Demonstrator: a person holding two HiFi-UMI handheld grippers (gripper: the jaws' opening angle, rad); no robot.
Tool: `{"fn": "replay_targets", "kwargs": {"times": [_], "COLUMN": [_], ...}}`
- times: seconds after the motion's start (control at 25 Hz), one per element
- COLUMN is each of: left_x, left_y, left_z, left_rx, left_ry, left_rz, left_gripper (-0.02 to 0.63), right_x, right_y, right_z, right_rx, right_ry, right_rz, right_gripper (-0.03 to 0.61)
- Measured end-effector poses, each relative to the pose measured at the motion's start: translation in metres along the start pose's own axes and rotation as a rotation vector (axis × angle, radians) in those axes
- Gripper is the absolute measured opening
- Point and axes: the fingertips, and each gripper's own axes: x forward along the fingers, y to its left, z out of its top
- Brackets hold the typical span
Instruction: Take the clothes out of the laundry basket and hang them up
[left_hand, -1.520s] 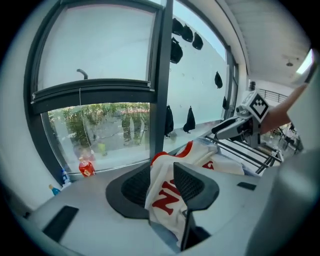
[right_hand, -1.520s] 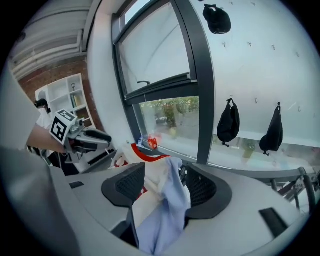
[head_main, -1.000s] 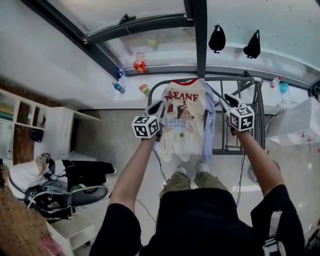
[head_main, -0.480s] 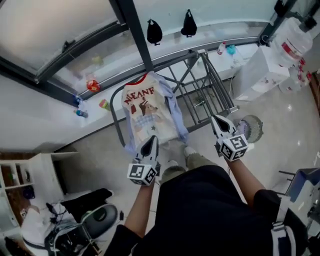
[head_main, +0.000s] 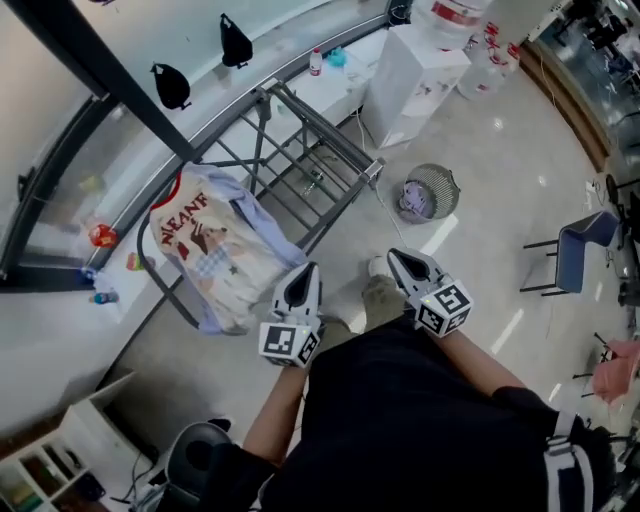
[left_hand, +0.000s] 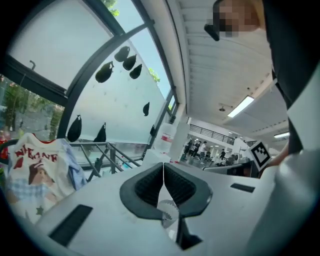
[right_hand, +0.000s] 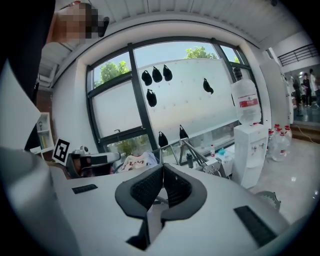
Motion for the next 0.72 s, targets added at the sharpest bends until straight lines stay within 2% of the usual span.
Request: {"fn": "replay_targets", "kwargs": {"times": [0.16,0.28,0.36,0.44,0.52,0.72], "left_x": [0.043,0.082,0.116,0.156,0.196,0.299], "left_y": [-0.043,-0.072,-0.095,-0.124,-0.154,-0.217], "left_z": [-0.008,-0.017,-0.032,-0.052,-0.067,-0.083], "left_rx": [0.026,0.06,0.096,0.13,0.136,0.185], "left_ry": [0.045,0.072,0.102,0.134,0.157,0.202], "left_rz": [-0.083,-0.115,-0.141,-0.178,-0.199,-0.25], "left_gripper": [0.008,0.008,0.008,0.008,0.008,0.008], "right_x": [-0.019,-0.035,-0.051,-0.072,-0.099,-0.162], "right_y": [-0.033,-0.078,-0.115,-0.16,-0.218,-0.364], "right_z": [0.003,0.013,0.017,0.02,0.025,0.044], "right_rx": [0.013,0.026,0.025,-0.025,-0.071,-0.013], "right_ry": [-0.026,-0.075,-0.099,-0.102,-0.101,-0.172], "right_rz": [-0.035,-0.055,-0.038,-0.026,-0.052,-0.166], "right_gripper": [0.0,0.0,0.0,0.0,0.0,0.0]}}
